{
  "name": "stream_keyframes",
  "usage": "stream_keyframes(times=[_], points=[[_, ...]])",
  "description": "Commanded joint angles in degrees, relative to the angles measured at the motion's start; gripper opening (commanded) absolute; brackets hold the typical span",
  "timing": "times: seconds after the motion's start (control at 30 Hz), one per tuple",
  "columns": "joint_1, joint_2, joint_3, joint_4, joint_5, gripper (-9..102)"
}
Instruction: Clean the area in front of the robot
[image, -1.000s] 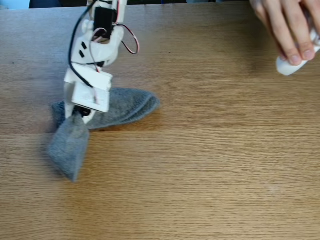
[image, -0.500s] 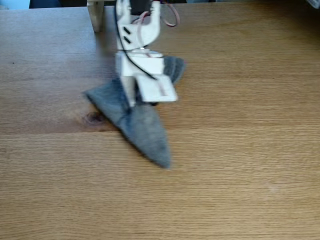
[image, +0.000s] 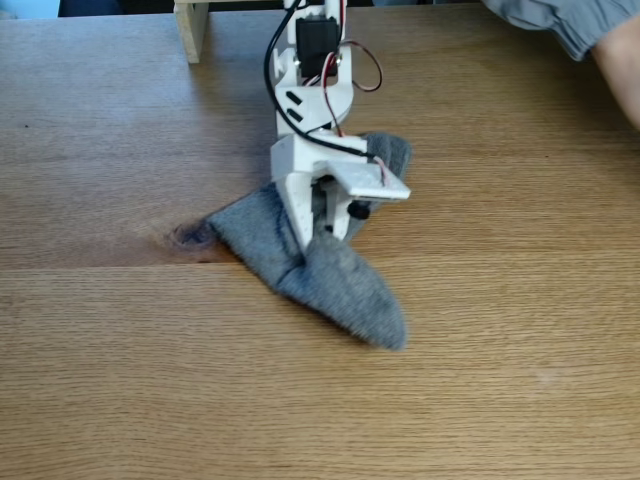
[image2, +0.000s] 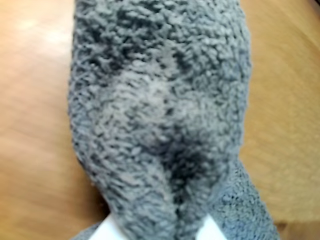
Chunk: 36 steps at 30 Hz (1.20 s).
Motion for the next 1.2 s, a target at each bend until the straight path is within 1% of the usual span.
stream_keyframes(times=[0.0,0.13,0.27,0.37,0.47,0.57,0.63,0.7,0.8,0.9,1.0,1.17], points=[[7.82,-2.02,-16.08,4.83,-0.62,0],[13.54,-3.16,-26.1,11.78,-0.7,0],[19.07,0.44,-29.18,24.61,0.62,0],[20.57,6.06,-28.48,36.74,1.58,0],[18.63,12.04,-27.6,47.46,2.55,0],[13.71,17.58,-26.46,56.6,4.13,0],[9.4,20.74,-25.58,61.17,6.5,0],[4.66,23.03,-24.43,63.63,8.88,0],[-1.76,24.52,-21.71,63.28,12.04,0],[-5.89,23.12,-18.02,57.74,13.45,0],[-6.86,18.81,-13.36,47.55,12.66,0],[-2.2,10.28,-7.03,24.35,7.38,0]])
